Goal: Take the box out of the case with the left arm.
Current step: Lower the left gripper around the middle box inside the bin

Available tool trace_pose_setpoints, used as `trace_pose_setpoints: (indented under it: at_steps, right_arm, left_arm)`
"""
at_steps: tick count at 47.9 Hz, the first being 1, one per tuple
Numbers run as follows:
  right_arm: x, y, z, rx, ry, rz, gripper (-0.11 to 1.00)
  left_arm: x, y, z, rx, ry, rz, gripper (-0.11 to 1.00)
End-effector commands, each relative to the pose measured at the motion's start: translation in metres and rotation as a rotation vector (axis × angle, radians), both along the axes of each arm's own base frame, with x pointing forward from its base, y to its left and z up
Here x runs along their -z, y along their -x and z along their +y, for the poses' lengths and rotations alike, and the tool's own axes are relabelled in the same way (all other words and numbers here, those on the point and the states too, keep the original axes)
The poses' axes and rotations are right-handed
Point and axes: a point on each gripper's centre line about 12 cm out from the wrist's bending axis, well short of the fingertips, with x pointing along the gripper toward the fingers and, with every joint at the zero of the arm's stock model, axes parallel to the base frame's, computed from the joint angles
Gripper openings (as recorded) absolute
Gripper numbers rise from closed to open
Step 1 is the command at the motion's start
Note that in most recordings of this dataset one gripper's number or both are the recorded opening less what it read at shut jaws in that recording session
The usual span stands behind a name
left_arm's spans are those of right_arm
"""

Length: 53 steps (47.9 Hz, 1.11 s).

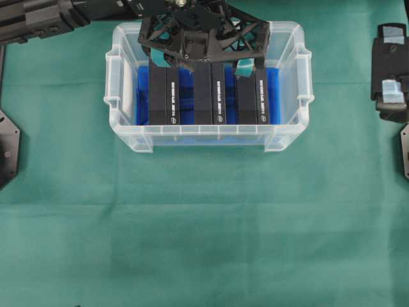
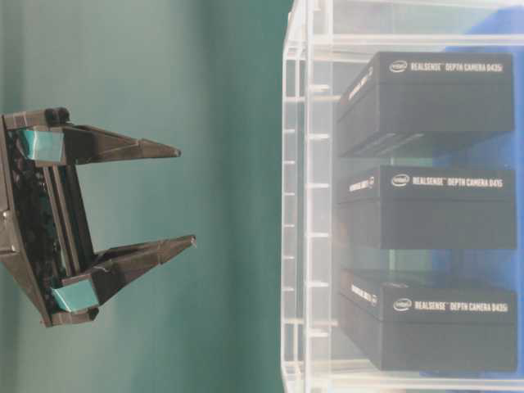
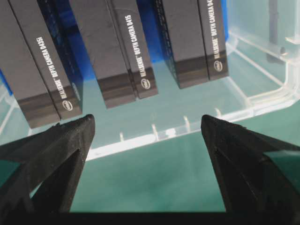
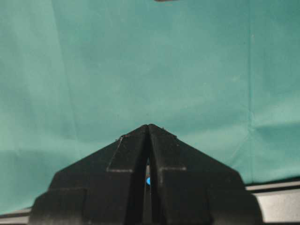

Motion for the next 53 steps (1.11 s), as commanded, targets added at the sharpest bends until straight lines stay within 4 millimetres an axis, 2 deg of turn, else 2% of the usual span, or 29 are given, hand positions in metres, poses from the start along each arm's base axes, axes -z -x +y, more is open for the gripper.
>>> trace_pose_setpoints:
  at_steps: [1,12,22,53]
  right_arm:
    - [-0.008,0.000,0.000,0.002,0.001,-0.026,0.02]
    - [-0.007,0.000,0.000,0.003,0.001,-0.025,0.02]
    - [-0.007,0.000,0.000,0.005,0.001,-0.025,0.02]
    - [-0.007,-0.001,0.000,0.003,0.001,-0.025,0.02]
  left_arm:
    - [-0.010,0.004,0.001,-0.006,-0.010,-0.025,0.97]
    - [-0.003,0.004,0.002,-0.018,-0.012,-0.017,0.97]
    - [0.013,0.001,0.004,-0.023,-0.018,-0.015,0.97]
    - [0.093,-0.001,0.007,-0.041,-0.022,0.000,0.97]
